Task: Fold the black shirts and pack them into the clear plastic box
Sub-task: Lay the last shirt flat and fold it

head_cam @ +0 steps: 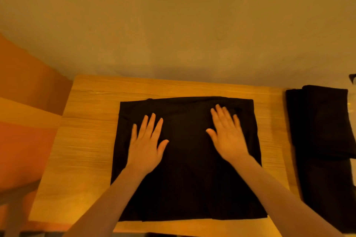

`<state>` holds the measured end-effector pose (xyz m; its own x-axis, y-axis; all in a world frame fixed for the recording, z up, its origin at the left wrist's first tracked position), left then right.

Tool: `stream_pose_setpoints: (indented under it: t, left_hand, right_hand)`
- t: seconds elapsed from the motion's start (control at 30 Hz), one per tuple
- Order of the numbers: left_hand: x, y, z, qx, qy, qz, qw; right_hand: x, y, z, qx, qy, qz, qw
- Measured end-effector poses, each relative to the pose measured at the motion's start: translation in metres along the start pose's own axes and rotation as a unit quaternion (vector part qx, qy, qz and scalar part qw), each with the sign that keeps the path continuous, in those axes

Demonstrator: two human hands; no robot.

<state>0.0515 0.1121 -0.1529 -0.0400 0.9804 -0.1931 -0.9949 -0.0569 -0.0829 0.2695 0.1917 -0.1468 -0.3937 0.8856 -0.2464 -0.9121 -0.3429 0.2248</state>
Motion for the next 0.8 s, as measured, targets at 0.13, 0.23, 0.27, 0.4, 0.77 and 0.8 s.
stream_pose_setpoints:
  t: [0.13, 0.23, 0.27, 0.4, 0.77, 0.8]
  left_hand:
    - [-0.001, 0.022, 0.000, -0.051, 0.014, -0.003, 0.999]
    - [-0.022, 0.025, 0.016, -0.075, -0.031, -0.026, 0.996]
    - [-0.036, 0.025, 0.020, -0.075, -0.048, -0.041, 0.995]
    - [-0.118, 0.014, 0.006, -0.047, -0.032, -0.118, 0.991]
    - [-0.196, 0.050, -0.036, 0.052, 0.038, -0.137, 0.988]
    - [-0.197, 0.055, -0.034, 0.031, 0.024, -0.118, 0.992]
  right_hand:
    - [0.002, -0.035, 0.003, -0.037, 0.048, -0.059, 0.996]
    - [-0.012, -0.023, 0.019, 0.021, 0.029, -0.035, 0.999]
    - [-0.024, -0.018, 0.023, 0.043, 0.002, -0.022, 0.999]
    - [-0.116, 0.006, 0.002, 0.027, -0.032, 0.083, 0.996]
    - [-0.226, -0.056, -0.057, -0.059, 0.047, 0.083, 0.994]
    - [-0.228, -0.061, -0.053, -0.046, 0.031, 0.072, 0.996]
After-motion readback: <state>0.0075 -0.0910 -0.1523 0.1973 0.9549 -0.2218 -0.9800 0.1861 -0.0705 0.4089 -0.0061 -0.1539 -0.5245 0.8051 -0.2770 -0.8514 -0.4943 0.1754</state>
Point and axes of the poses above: each hand's wrist, its own x-axis towards the middle knuckle, its own z-axis out of the back of the hand, y = z × x, the point moved 4 cm from there along x, towards the middle knuckle, and after that the axes turned 2 degrees about x, right-handed, at the moved point
